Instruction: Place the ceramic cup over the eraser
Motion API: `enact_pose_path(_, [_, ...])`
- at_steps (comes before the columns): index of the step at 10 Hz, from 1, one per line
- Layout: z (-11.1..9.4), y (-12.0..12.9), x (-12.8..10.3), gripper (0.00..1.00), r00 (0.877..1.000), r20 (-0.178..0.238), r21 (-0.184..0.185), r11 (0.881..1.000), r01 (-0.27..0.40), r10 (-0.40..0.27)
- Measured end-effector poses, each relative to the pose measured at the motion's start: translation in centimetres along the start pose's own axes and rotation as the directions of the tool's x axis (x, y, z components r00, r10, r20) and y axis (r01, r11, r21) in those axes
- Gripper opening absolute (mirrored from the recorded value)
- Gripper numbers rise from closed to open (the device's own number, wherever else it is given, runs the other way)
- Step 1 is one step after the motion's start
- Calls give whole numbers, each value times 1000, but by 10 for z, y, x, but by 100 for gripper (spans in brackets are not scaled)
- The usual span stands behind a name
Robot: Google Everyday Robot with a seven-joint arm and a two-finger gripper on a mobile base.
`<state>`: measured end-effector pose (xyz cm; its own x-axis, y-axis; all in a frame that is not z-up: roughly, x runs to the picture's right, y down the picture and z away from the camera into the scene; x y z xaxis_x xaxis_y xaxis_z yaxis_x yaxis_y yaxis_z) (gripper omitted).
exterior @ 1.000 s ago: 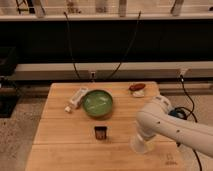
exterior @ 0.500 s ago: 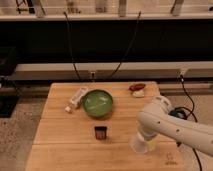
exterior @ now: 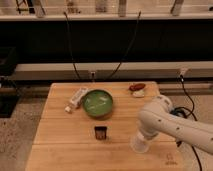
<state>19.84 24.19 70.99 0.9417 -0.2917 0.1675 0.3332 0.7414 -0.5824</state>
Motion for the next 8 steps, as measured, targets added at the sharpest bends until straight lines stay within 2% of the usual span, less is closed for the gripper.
enact_pose_path(1, [-1,0,0,6,1000,17,-3,1000,6,-6])
enact_pose_path(2, [-2,0,-1,1,999,32,-7,1000,4,-4])
enact_pose_path(5, [-23,-10,-1,0,997,69,-16,1000,-15,16])
enact_pose_path(7, [-43,-22,-4,0,997,73,-12,1000,-8,9])
enact_pose_path(8, [-59,-31,-8,0,998,69,-5,1000,4,-3])
